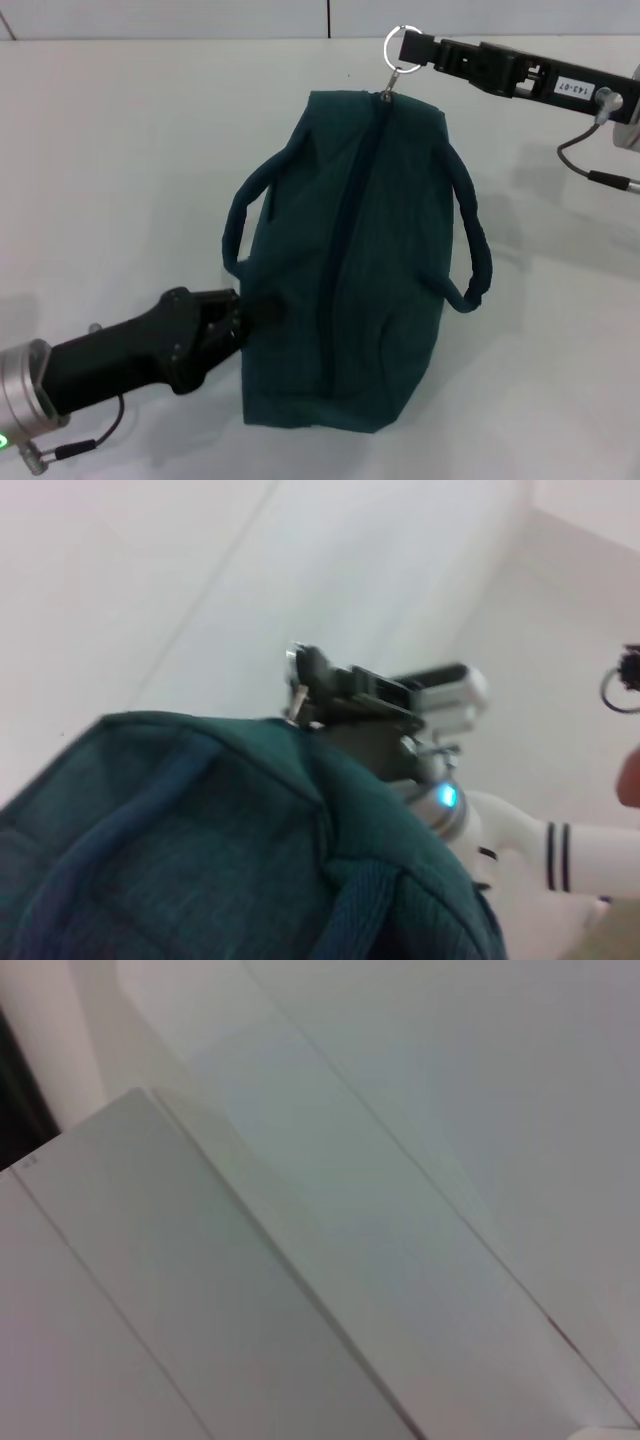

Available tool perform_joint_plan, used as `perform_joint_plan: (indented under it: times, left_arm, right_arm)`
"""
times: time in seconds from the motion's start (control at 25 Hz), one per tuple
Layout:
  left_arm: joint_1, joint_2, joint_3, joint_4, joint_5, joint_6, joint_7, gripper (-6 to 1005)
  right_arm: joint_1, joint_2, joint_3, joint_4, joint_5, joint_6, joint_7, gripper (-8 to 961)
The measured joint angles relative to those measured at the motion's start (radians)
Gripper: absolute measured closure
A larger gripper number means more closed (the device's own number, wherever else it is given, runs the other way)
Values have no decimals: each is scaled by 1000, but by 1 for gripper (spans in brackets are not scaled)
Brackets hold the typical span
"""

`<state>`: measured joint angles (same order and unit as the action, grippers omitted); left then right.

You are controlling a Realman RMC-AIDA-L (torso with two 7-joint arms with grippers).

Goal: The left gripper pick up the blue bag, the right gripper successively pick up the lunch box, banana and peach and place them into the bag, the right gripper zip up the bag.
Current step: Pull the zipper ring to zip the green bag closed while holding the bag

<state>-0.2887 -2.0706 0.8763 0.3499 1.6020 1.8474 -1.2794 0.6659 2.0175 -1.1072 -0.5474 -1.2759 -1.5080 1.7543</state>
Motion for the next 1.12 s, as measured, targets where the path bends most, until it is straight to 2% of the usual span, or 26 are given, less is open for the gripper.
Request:
perform_joint_plan:
  times: [0.16, 0.4, 0.56, 0.76, 1.08, 1.12]
  left_arm:
    - [2, -2, -19, 0, 3, -11, -24, 946]
    - [1, 2, -39, 3, 1, -14, -46, 861]
    - [1, 7, -126, 10, 0, -27, -108, 704]
    - [-8, 3, -244, 60, 0, -67, -275, 475]
    - [-70, 38, -259, 100, -1, -86, -409, 230]
    - [-100, 45, -262, 112, 0, -88, -465, 202]
  right_arm:
    - [-1, 2, -5, -4, 0, -6, -13, 949]
    - [-12, 1, -6, -7, 0, -10, -25, 949]
    - [-21, 1, -3, -5, 0, -16, -36, 949]
    - [-26, 0, 3, -4, 3, -21, -48, 949]
    - [-30, 2, 3, 3, 15, -36, -78, 949]
    - [-31, 3, 2, 3, 18, -35, -82, 949]
